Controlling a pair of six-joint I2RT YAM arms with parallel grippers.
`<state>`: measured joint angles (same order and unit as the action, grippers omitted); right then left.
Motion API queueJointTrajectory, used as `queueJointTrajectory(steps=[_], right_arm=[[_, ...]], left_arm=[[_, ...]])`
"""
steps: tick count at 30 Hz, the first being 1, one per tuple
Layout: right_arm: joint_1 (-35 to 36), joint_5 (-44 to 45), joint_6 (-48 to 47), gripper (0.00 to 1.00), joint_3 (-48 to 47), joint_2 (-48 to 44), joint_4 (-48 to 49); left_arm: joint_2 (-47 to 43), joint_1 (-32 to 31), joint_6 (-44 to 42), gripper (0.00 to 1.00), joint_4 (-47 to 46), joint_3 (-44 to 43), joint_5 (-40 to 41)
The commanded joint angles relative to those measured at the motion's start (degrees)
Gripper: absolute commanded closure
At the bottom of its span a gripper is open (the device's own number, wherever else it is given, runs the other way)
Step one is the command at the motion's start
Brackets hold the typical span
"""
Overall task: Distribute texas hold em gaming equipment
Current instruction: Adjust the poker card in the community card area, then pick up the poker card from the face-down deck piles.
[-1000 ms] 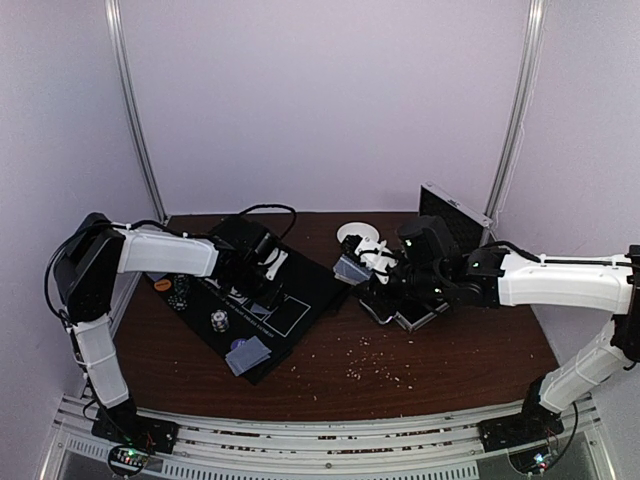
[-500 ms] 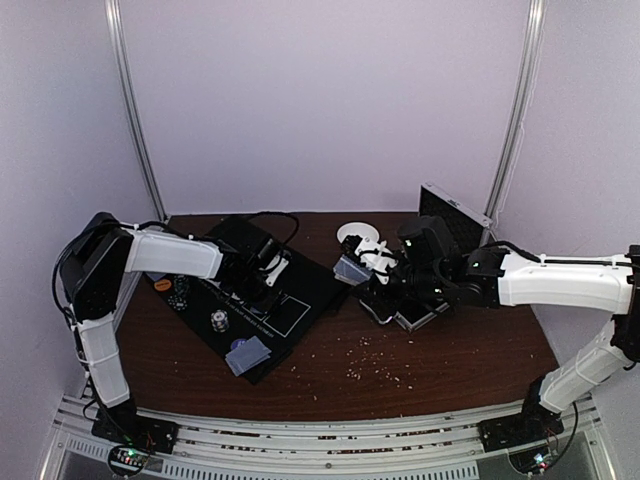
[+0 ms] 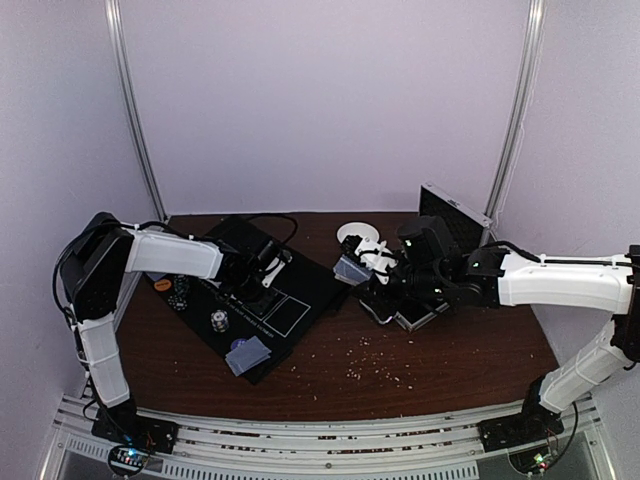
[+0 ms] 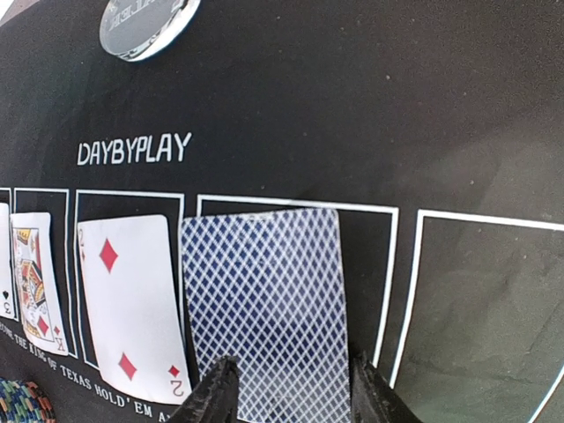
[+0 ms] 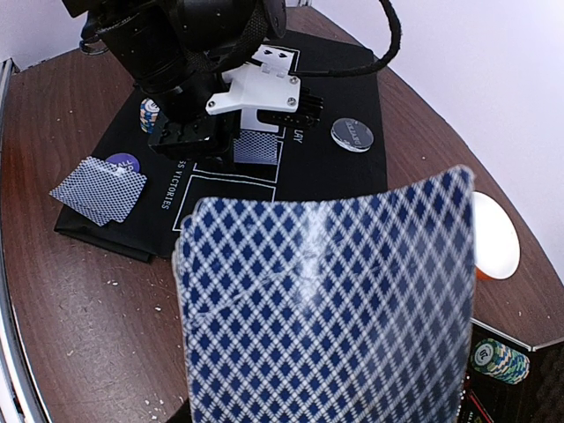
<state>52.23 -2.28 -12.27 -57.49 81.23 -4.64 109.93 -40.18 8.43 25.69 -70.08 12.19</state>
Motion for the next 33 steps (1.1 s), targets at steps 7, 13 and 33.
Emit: queueJointTrajectory(steps=[7,13,33], right_arm=[[-0.3,-0.3,-0.6,0.60,-1.7,0.1,-0.6],[-0.2,-0.9,-1.0,0.61,-1.9,-0.9,-0.7],[2.4,-0.9,-2.5,0.61,-2.9,-0.9,-0.1]], left_arm=[[-6.0,-0.2,-3.9,0.54,-0.7,-0.1,-8.3],[-20.9,-0.2,-2.3,0.43,-15.9,6.2,-21.3],[-15.8,-4.6,12.8,0.17,-29.7,-1.7,-52.3]])
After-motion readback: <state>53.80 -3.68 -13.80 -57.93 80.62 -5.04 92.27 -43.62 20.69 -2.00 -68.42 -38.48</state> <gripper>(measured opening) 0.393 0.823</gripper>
